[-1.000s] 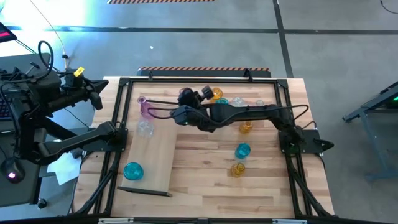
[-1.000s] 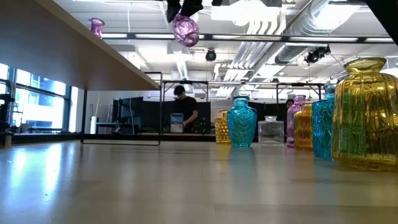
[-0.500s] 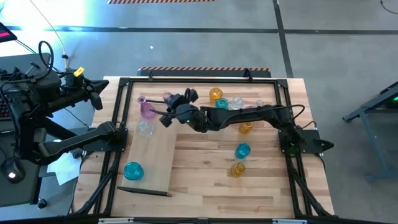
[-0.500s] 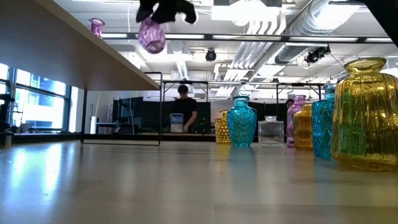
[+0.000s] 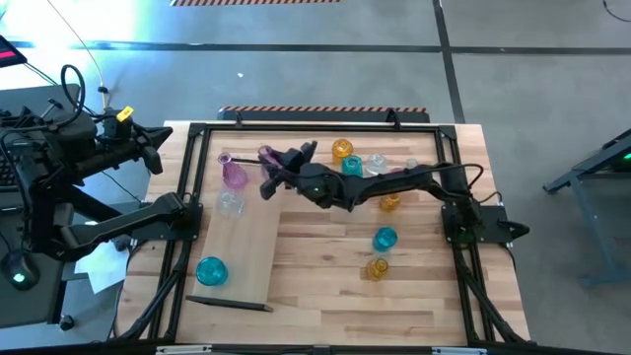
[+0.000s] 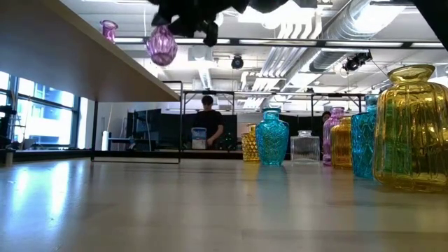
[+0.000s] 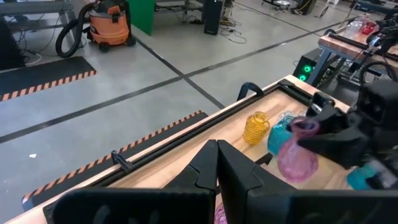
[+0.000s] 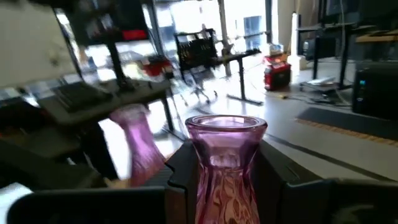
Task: Sort vases onto shelf
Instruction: Put the left violet flower vase on the shelf
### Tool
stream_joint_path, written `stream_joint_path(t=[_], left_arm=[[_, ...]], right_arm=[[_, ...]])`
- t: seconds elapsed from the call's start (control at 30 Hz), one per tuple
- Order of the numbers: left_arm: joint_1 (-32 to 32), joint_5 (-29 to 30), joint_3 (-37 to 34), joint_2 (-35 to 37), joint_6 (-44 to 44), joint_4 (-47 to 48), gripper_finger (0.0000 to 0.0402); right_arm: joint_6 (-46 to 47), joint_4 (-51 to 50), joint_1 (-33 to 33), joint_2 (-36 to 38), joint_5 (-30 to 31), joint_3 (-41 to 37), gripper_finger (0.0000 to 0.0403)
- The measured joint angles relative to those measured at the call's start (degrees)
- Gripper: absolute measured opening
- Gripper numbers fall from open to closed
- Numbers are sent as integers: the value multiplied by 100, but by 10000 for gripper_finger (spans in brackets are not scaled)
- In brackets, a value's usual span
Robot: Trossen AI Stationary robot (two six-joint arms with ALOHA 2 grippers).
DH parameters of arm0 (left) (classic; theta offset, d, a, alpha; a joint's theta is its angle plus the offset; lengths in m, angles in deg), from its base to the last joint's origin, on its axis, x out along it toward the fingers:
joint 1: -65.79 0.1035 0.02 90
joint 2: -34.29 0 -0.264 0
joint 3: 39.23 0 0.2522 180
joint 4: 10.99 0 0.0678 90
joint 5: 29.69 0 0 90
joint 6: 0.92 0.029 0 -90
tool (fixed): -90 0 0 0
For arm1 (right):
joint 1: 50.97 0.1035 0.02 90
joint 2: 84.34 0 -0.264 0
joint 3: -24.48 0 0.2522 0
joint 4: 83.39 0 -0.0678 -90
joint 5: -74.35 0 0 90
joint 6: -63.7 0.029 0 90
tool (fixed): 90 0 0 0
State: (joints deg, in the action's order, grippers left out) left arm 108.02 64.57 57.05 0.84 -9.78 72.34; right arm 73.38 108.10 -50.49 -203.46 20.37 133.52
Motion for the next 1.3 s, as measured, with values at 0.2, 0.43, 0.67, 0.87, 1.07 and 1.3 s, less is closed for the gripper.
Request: stream_joint_path(t=[0.2,0.43,0.67,0.87,1.07,1.3], left_arm=[[-1,0,0,0,5,0,0],[1,1,0,0,4,0,0],[1,63,0,0,4,-1,0],[1,95,0,0,4,-1,0],[1,99,0,0,-6,0,0],[1,104,0,0,-7,-1,0]], right_arm=[[341,408,-221,-38,-653,-268,80],[588,798,-314,-34,-1018,-620,80],[332,716,-312,-34,-1250,-703,80],[46,699,-326,-34,-1478,-703,84],[-123,696,-349,-53,-1516,-703,79],[-217,574,-353,-53,-1612,-703,83]])
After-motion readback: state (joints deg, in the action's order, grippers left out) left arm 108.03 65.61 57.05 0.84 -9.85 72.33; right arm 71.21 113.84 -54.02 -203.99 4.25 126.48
